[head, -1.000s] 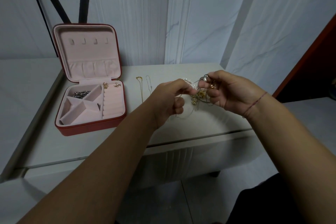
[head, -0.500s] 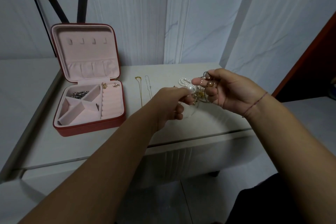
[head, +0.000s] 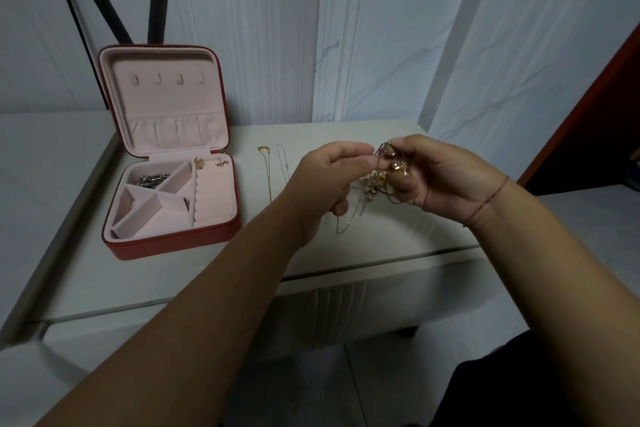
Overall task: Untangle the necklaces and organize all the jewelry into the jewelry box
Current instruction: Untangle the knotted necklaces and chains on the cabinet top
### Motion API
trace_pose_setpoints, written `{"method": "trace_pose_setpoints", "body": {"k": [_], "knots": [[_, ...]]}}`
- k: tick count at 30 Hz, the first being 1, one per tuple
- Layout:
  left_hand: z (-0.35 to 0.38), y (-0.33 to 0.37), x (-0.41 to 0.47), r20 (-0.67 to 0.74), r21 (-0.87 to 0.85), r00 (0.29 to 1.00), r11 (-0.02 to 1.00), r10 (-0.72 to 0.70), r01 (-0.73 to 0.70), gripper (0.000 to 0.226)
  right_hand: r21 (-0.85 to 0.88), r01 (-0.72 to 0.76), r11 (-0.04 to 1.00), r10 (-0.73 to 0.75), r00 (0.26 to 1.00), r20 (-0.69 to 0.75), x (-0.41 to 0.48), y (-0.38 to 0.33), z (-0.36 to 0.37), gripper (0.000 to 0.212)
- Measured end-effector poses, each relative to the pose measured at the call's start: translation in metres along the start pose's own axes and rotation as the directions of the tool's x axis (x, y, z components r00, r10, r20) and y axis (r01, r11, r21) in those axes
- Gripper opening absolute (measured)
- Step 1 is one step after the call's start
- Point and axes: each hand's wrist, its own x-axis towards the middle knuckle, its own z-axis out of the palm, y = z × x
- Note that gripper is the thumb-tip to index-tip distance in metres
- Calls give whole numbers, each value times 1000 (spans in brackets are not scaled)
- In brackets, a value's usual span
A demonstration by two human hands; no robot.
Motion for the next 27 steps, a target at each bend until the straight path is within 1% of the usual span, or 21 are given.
{"method": "trace_pose_setpoints", "body": {"k": [3,6,11,14,17,19,22,23,25,27], "knots": [[0,1,-1,5,-15,1000,1000,-3,3,20,7,0,1000,0,1000,14,0,0,0,10],[0,2,-1,4,-32,1000,999,-30,30,27,42,-5,999,4,1000,24,0,-1,-1,10],[-1,2,0,-22,-14,999,999,-44,44,23,66,-19,998,16,999,49,1,-1,-3,8],[-1,0,-2,19,44,1000,999,-9,8,17,62,2,998,-5,999,45,0,-1,-2,11],[-2,0,-2,33,61,999,998,3,-5,20,55,6,998,-9,999,46,-1,-1,0,8],[-3,1,-2,12,108,1000,994,13,-14,20,81,-5,997,1,999,48,0,-1,-1,9],[-8,1,-2,-42,249,998,968,40,-29,5,76,-7,997,6,1000,20,1,-2,-6,10],[-10,1,-2,-61,281,996,959,62,-43,4,64,-3,998,2,1000,3,2,-2,-7,11],[-14,0,1,-95,311,989,947,114,-79,6,49,7,999,-6,999,-35,3,-2,-9,11],[-17,-1,3,-118,305,982,947,146,-104,5,53,7,999,-3,997,-74,5,-2,-12,14]]}}
